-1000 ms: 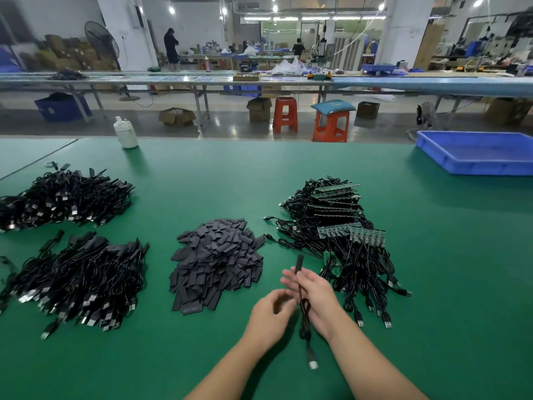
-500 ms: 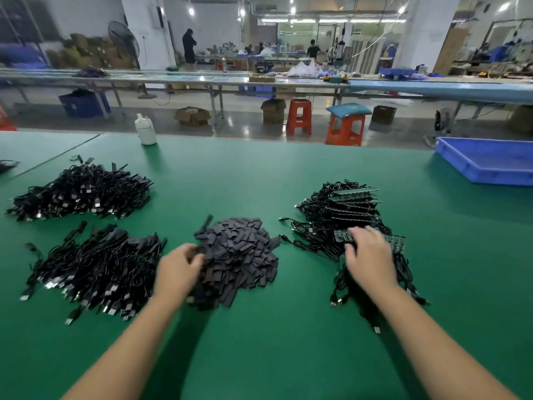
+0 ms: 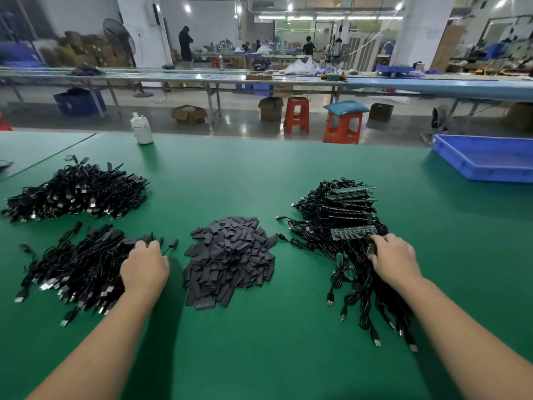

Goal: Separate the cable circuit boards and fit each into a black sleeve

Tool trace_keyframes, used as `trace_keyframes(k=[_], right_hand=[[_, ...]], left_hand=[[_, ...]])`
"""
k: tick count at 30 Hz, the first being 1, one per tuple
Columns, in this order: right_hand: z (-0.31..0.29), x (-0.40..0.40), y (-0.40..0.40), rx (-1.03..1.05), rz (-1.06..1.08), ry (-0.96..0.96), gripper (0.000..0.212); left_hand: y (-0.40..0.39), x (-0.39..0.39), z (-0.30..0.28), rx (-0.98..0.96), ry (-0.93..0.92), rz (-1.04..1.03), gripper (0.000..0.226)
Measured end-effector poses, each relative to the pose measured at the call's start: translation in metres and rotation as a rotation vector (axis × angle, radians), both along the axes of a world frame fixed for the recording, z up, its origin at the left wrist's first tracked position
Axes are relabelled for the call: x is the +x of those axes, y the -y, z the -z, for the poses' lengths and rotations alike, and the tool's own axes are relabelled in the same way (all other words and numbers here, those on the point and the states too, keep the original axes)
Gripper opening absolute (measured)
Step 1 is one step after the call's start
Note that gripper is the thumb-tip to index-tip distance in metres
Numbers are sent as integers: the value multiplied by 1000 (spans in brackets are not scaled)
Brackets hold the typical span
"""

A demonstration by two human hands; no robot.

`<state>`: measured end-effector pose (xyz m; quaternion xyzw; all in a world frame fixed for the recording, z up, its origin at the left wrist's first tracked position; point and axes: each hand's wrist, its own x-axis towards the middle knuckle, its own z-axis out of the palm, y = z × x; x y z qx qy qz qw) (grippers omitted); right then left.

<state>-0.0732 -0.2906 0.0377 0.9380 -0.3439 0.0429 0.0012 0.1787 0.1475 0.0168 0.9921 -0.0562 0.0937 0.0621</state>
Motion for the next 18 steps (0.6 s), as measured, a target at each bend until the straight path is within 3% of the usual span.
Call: trace_keyframes(k=[6,12,14,18], right_hand=[[-19,0,-8,180,-111,202,21],[-43,10,-52,267,-381,278,20],[-45,13,-65,281,-432,260,24],[-50,11,-72,351,-400,312,24]], left_hand=[[74,-39,-6,-160,45,299,23],[184,-129,-24,-560,-365,754,42],[211,-155,-25,-626,-449,790,42],[232,-170,-27,-766,-445,672,18]])
